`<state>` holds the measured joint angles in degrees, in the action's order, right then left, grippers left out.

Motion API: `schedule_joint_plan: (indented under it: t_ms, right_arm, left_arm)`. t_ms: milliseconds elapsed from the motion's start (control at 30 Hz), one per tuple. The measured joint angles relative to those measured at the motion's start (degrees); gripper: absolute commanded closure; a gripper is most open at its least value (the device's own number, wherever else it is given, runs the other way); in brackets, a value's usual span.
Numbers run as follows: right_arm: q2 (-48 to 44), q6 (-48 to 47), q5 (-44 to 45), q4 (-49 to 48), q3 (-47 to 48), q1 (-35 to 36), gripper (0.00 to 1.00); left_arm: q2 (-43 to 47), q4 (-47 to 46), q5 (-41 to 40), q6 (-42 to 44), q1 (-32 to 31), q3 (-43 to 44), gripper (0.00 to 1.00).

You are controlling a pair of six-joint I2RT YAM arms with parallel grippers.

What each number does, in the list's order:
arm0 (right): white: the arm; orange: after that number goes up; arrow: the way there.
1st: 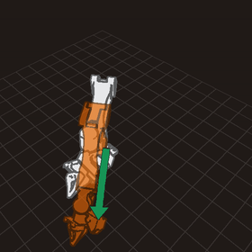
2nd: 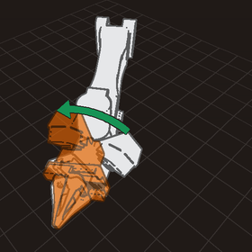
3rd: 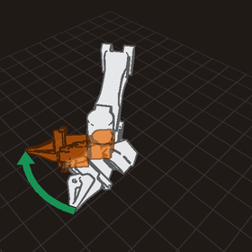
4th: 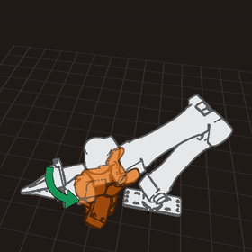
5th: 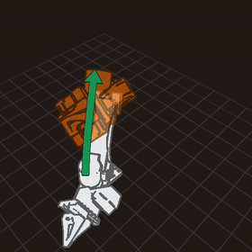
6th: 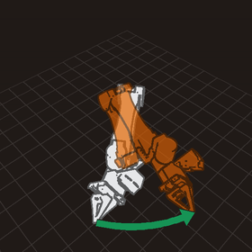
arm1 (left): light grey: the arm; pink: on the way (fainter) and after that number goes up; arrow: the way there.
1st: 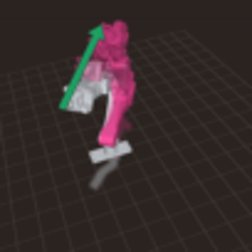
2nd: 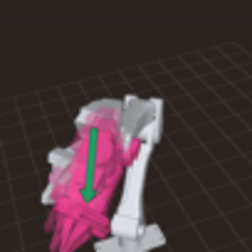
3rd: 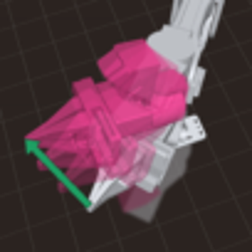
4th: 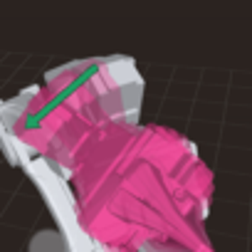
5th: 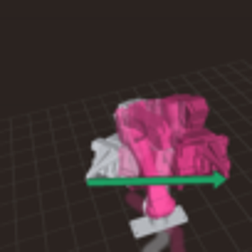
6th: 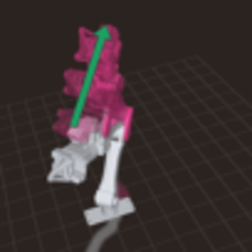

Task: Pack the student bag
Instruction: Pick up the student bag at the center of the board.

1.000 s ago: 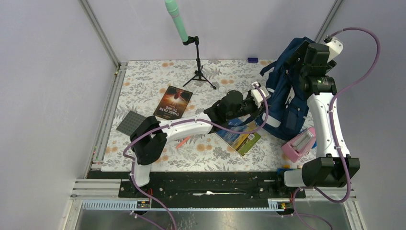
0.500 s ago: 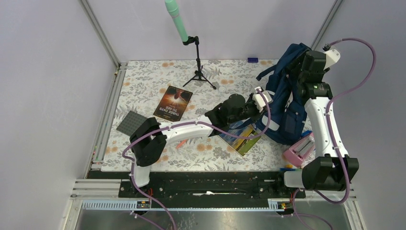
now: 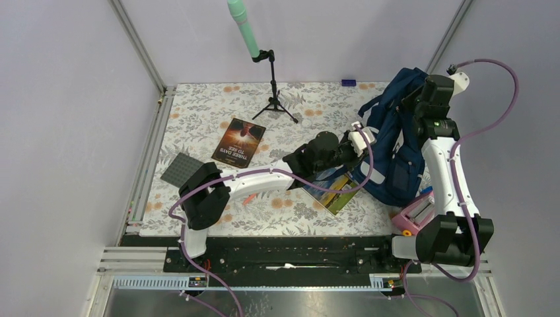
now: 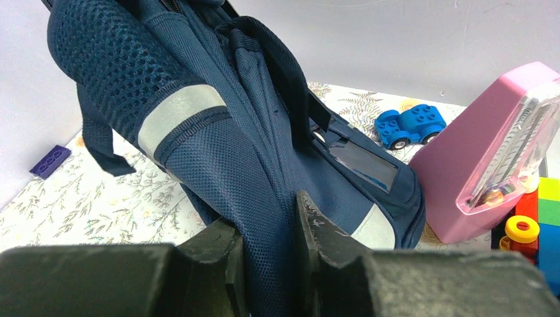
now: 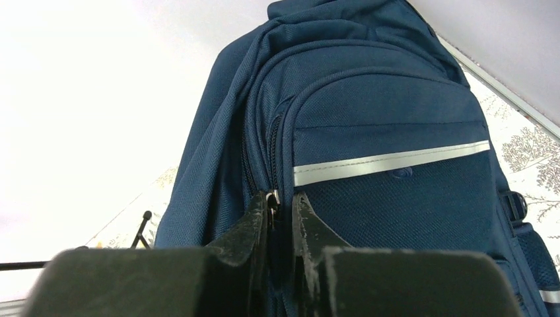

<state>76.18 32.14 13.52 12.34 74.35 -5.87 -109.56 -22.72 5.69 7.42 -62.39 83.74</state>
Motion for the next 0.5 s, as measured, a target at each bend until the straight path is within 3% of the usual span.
schedule_joint_plan:
  t_ms: [67, 100, 200, 233, 400, 500]
  right_arm:
    - [-0.1, -0.5, -0.9, -0.5, -0.2, -0.2, 1.00]
    - [-0.1, -0.8, -1.3, -0.7, -0.2, -0.2, 1.00]
    - [-0.1, -1.9, -3.1, -1.3, -0.2, -0.5, 1.00]
    - [-0.1, -2.3, -3.9, -1.6, -0.2, -0.6, 1.00]
    - [-1.1, -4.8, -8.5, -4.5, -0.7, -1.0, 1.00]
    - [-2.7, -5.6, -11.2, -5.7, -1.1, -1.3, 1.00]
  left_arm:
    - [0.0, 0.0, -0.3, 0.0, 0.0, 0.0, 1.00]
    - [0.0, 0.0, -0.5, 0.0, -0.1, 0.0, 0.95]
    - [0.2, 0.2, -1.3, -0.5, -0.3, 0.0, 0.73]
    - [0.3, 0.3, -1.5, -0.7, -0.3, 0.0, 0.59]
    - [2.7, 0.4, -1.3, -1.0, -0.8, 0.0, 0.16]
    - [6.1, 0.3, -1.1, -1.4, -1.6, 0.0, 0.02]
